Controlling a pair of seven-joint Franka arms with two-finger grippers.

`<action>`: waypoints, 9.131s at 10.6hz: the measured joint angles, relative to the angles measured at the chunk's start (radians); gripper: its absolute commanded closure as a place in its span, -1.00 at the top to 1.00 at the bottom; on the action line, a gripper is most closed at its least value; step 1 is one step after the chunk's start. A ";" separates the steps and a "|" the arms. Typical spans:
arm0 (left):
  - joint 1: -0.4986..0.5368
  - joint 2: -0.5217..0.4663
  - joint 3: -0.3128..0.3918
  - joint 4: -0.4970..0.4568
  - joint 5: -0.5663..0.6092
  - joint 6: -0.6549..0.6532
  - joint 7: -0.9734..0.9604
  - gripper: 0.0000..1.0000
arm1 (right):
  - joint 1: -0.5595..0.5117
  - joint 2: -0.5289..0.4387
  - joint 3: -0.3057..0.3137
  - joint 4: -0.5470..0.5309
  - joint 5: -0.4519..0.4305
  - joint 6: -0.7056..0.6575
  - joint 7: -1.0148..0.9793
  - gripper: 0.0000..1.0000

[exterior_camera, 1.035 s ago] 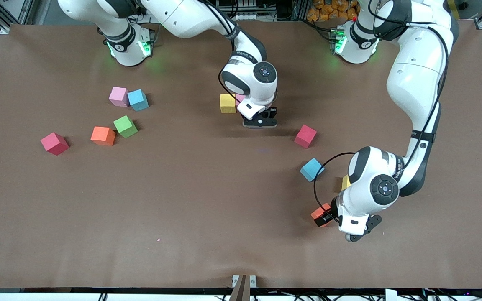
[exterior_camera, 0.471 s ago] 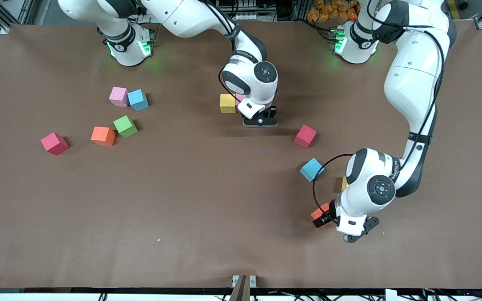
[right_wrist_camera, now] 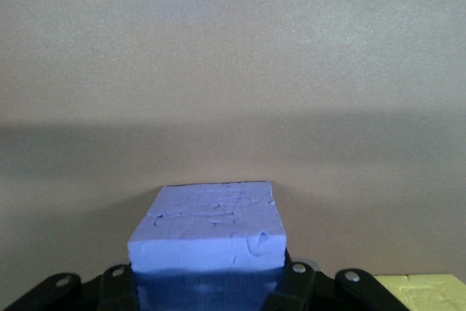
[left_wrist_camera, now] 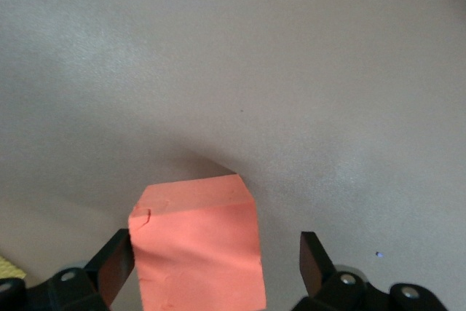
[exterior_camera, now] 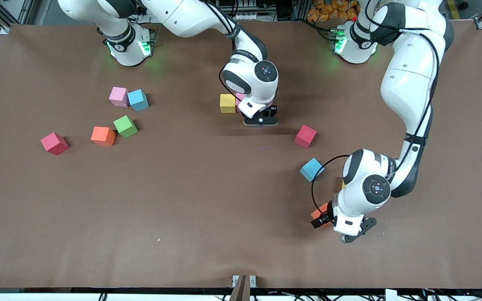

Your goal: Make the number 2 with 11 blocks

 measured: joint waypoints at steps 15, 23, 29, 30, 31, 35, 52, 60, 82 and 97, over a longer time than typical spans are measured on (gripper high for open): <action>-0.003 -0.001 0.002 0.008 0.014 -0.018 0.025 0.14 | 0.008 -0.148 0.002 0.015 -0.001 -0.145 -0.049 1.00; -0.046 -0.077 -0.006 0.020 0.052 -0.159 0.027 -0.08 | -0.315 -0.540 -0.016 -0.347 -0.004 -0.222 -0.690 1.00; -0.042 -0.159 -0.164 -0.059 0.052 -0.273 -0.008 -0.05 | -0.703 -0.683 -0.022 -0.559 -0.011 -0.211 -1.261 1.00; -0.021 -0.192 -0.198 -0.121 0.052 -0.264 -0.009 -0.05 | -0.774 -0.690 -0.022 -0.593 -0.011 -0.189 -1.332 1.00; 0.007 -0.243 -0.227 -0.209 0.053 -0.220 -0.009 -0.05 | -0.838 -0.690 -0.023 -0.634 -0.012 -0.146 -1.410 1.00; 0.065 -0.438 -0.263 -0.549 0.053 -0.038 -0.009 -0.08 | -1.016 -0.689 -0.025 -0.742 -0.014 -0.008 -1.856 1.00; -0.074 -0.388 -0.276 -0.641 0.088 0.156 -0.037 -0.09 | -1.137 -0.540 -0.016 -0.844 -0.013 0.183 -2.635 1.00; -0.097 -0.391 -0.276 -0.688 0.089 0.231 -0.111 -0.08 | -1.137 -0.540 -0.013 -0.869 0.027 0.168 -2.637 0.73; -0.145 -0.390 -0.278 -0.803 0.127 0.295 -0.135 -0.10 | -1.157 -0.535 0.057 -0.819 0.058 0.193 -2.634 -0.32; -0.154 -0.394 -0.280 -0.822 0.127 0.300 -0.135 -0.09 | -0.949 -0.538 0.167 -0.690 0.061 0.165 -2.322 -0.29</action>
